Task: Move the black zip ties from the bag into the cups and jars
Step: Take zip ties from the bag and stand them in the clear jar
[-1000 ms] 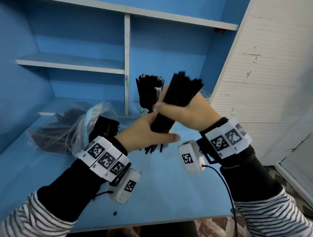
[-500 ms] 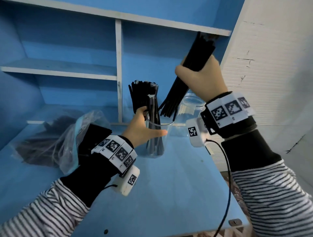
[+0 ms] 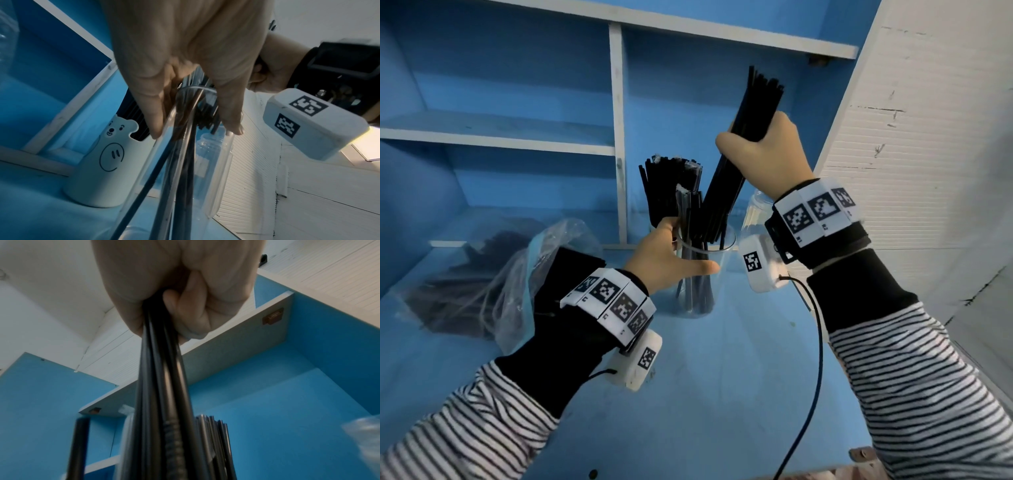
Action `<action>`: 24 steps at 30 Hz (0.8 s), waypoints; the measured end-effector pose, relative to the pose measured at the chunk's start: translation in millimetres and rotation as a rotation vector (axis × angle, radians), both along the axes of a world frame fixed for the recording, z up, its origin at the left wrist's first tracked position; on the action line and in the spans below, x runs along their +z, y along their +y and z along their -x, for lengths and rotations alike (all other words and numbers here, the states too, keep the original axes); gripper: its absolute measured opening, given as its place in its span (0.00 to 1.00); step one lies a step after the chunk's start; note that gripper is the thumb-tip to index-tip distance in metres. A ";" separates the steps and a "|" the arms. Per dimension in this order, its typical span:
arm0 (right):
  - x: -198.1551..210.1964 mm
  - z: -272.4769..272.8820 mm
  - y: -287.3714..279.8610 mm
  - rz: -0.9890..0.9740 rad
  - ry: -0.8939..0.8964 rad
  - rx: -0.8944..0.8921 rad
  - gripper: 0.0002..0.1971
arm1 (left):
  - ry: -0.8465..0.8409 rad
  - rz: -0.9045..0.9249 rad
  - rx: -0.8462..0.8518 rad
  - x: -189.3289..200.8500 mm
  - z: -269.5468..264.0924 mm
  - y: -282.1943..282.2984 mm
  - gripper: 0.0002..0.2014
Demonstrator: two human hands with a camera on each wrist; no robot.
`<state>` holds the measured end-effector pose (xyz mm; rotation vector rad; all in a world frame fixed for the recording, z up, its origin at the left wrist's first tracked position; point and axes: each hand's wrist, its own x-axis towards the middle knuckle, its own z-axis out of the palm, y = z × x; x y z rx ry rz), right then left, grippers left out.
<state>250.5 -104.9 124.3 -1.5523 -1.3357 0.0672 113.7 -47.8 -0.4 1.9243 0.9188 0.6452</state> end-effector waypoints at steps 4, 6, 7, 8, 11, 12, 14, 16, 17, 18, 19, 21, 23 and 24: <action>-17.5 -4.3 1.0 0.101 -0.007 -0.034 0.12 | -0.033 0.000 -0.010 -1.7 0.5 -0.4 0.43; -26.4 -7.0 0.4 0.251 -0.037 -0.020 0.16 | -0.047 0.009 -0.016 -1.9 1.1 -0.9 0.43; -31.1 -8.5 0.3 0.349 -0.076 -0.004 0.17 | -0.053 0.001 -0.019 -2.3 1.1 -0.6 0.43; -35.3 -9.5 -0.1 0.447 -0.125 0.023 0.17 | -0.051 -0.008 -0.019 -2.6 1.0 -0.4 0.42; -46.9 -11.6 -1.7 0.624 -0.165 0.146 0.10 | -0.063 -0.024 -0.016 -3.4 0.6 -0.3 0.42; -49.9 -12.2 -2.6 0.636 -0.120 0.182 0.10 | -0.071 -0.018 -0.014 -4.1 0.2 0.2 0.42; -53.7 -14.6 -3.7 0.618 -0.027 0.215 0.11 | -0.085 -0.008 -0.011 -5.4 -0.1 0.1 0.41; -55.2 -16.6 -4.1 0.598 -0.028 0.202 0.14 | -0.083 -0.005 -0.010 -6.1 -0.6 0.7 0.41; -55.3 -17.2 -4.5 0.587 -0.066 0.177 0.16 | -0.078 -0.007 -0.008 -6.3 -0.7 1.0 0.41; -54.9 -16.8 -5.9 0.563 -0.125 0.141 0.19 | -0.073 -0.008 -0.006 -6.2 -0.7 1.1 0.42; -55.2 -16.2 -7.2 0.520 -0.185 0.098 0.23 | -0.072 -0.010 -0.004 -6.1 -0.8 1.2 0.42; -56.1 -13.1 -10.9 0.386 -0.240 0.069 0.29 | -0.068 -0.012 -0.003 -6.1 -1.0 1.3 0.42; -58.7 -8.0 -13.3 0.264 -0.224 0.143 0.29 | -0.067 -0.011 -0.007 -7.4 -1.4 1.3 0.42; -60.8 -5.7 -13.2 0.239 -0.230 0.192 0.27 | -0.069 -0.007 -0.009 -8.6 -1.5 1.2 0.43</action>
